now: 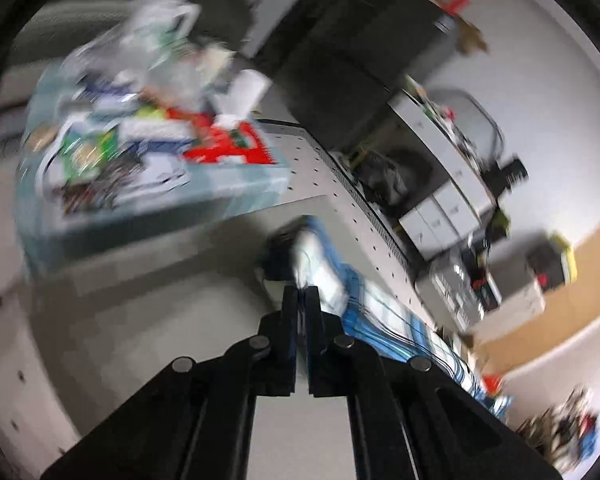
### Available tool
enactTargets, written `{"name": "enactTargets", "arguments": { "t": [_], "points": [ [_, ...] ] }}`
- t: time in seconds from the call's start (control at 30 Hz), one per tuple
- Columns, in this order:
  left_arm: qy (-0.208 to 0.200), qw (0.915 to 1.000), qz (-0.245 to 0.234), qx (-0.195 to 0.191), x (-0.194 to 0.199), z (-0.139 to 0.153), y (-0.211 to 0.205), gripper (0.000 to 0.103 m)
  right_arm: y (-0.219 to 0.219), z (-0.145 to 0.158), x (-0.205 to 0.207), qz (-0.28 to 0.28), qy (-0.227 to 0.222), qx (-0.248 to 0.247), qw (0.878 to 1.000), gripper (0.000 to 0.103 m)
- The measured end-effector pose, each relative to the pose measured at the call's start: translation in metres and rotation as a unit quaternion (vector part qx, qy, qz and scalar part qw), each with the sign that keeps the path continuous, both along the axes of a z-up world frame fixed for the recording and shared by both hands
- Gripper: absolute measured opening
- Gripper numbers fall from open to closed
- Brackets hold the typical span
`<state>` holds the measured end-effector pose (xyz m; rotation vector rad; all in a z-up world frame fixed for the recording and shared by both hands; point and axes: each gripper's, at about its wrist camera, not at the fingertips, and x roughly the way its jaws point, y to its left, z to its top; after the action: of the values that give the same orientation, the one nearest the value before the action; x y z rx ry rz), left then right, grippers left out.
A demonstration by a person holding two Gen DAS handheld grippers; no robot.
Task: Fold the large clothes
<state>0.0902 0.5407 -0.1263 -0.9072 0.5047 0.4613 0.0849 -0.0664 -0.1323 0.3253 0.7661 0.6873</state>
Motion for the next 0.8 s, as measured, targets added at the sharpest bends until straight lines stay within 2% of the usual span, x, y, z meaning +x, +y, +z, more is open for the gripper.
{"name": "enactTargets", "arguments": {
  "t": [0.13,0.17,0.2,0.23,0.3,0.37,0.4,0.47,0.53,0.63,0.73,0.77,0.8],
  "points": [
    [-0.006,0.999,0.002,-0.044,0.001,-0.021,-0.005,0.003,0.008,0.0,-0.001,0.011,0.001,-0.003,1.0,0.103],
    [-0.014,0.9978,-0.002,-0.065,0.002,-0.027,-0.004,0.016,0.009,0.001,-0.002,0.013,-0.002,-0.006,1.0,0.103],
    [-0.017,0.9964,0.001,-0.083,0.002,-0.031,-0.004,0.045,0.01,0.002,-0.004,0.015,-0.006,-0.009,1.0,0.103],
    [-0.025,0.9952,0.008,-0.094,-0.001,-0.029,-0.006,0.061,0.011,0.004,-0.005,0.017,-0.01,-0.012,1.0,0.103],
    [-0.057,0.9936,0.02,-0.096,-0.007,-0.022,-0.01,0.086,0.012,0.006,-0.006,0.018,-0.014,-0.013,1.0,0.103],
    [-0.039,0.9945,0.03,-0.092,0.002,-0.016,-0.014,0.093,0.011,0.006,-0.006,0.016,-0.013,-0.013,1.0,0.103],
    [-0.033,0.9942,0.019,-0.101,0.009,-0.018,-0.016,0.093,0.011,0.006,-0.005,0.015,-0.011,-0.011,1.0,0.103],
    [-0.019,0.9959,0.022,-0.086,0.013,-0.016,-0.017,0.095,0.01,0.006,-0.005,0.013,-0.011,-0.01,1.0,0.103],
    [-0.009,0.9957,0.006,-0.092,0.027,-0.016,-0.017,0.097,0.011,0.006,-0.006,0.013,-0.012,-0.01,1.0,0.103],
    [-0.008,0.993,0.008,-0.118,0.04,-0.018,-0.014,0.097,0.013,0.004,-0.007,0.016,-0.012,-0.014,1.0,0.103],
    [0.038,0.996,0.018,-0.079,0.059,-0.012,-0.018,0.095,0.016,0.004,-0.006,0.018,-0.009,-0.015,1.0,0.103],
    [0.058,0.9963,0.026,-0.058,0.065,-0.011,-0.018,0.08,0.017,0.004,-0.007,0.019,-0.01,-0.015,1.0,0.103],
    [0.075,0.9956,0.035,-0.044,0.066,-0.011,-0.018,0.059,0.018,0.005,-0.008,0.02,-0.012,-0.016,1.0,0.103]
  ]
}}
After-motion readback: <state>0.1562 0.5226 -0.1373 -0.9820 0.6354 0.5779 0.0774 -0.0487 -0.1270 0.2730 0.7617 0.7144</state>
